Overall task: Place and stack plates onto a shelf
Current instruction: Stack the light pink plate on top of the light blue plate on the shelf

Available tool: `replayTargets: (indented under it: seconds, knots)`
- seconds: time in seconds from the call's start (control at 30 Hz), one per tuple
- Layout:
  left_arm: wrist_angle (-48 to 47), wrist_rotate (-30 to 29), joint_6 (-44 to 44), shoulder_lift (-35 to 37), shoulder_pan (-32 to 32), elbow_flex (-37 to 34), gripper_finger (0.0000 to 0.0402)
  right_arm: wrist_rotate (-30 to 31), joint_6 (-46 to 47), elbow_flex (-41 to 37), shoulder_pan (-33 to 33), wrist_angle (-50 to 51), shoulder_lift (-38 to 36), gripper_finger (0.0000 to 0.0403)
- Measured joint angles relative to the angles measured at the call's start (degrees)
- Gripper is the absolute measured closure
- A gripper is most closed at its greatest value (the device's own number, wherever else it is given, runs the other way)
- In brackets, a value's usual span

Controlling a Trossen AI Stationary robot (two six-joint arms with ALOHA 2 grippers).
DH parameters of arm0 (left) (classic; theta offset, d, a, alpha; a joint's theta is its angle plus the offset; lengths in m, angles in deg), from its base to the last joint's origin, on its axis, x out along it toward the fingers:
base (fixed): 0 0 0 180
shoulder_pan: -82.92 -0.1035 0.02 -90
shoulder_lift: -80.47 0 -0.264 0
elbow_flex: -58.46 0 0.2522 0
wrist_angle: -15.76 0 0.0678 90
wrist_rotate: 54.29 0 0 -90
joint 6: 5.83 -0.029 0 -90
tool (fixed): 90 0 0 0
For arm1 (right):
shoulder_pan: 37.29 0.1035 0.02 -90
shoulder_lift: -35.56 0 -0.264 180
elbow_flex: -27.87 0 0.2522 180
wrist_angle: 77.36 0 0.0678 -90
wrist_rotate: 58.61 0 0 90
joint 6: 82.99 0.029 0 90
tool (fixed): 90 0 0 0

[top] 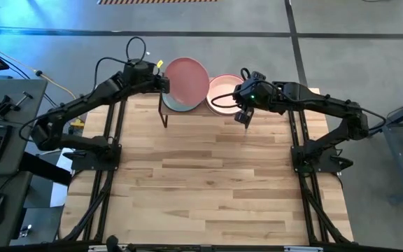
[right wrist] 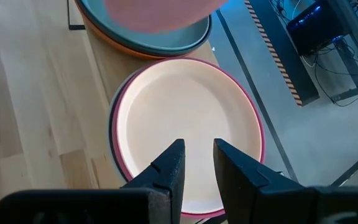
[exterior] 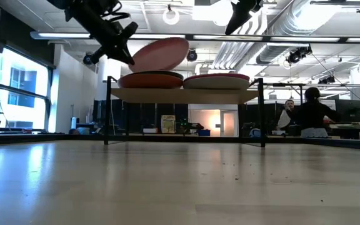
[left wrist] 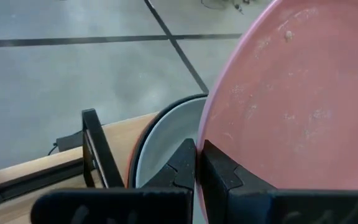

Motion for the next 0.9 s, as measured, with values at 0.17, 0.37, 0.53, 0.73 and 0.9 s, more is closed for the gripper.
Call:
replayTargets:
  seconds: [0.17, 0.37, 0.53, 0.73, 0.9]
  knots:
    - [-8.83, -0.03, 1.44, 0.87, -1.52, 3.5, 0.0401, -0.65, 0.02, 0.0, 0.0, 0.03, 0.0, 0.0324]
    - [-15.13, 0.44, 0.95, -1.63, -1.93, 10.18, 0.0401, -0.94, -0.37, 0.0, 0.0, 0.02, 0.0, 0.0324]
    - [-22.76, 1.7, -0.12, -5.6, -1.91, 13.43, 0.0401, -0.94, -0.41, 0.0, 0.0, 0.02, 0.0, 0.0324]
    - [-23.32, 1.99, -0.12, -8.77, -1.95, 13.86, 0.0402, -0.94, -0.42, 0.0, 0.0, 0.02, 0.0, 0.0324]
    - [-23.08, 2.19, -1.1, -9.49, -2.04, 13.86, 0.0402, -0.94, -0.42, 0.0, 0.0, 0.03, 0.0, 0.0324]
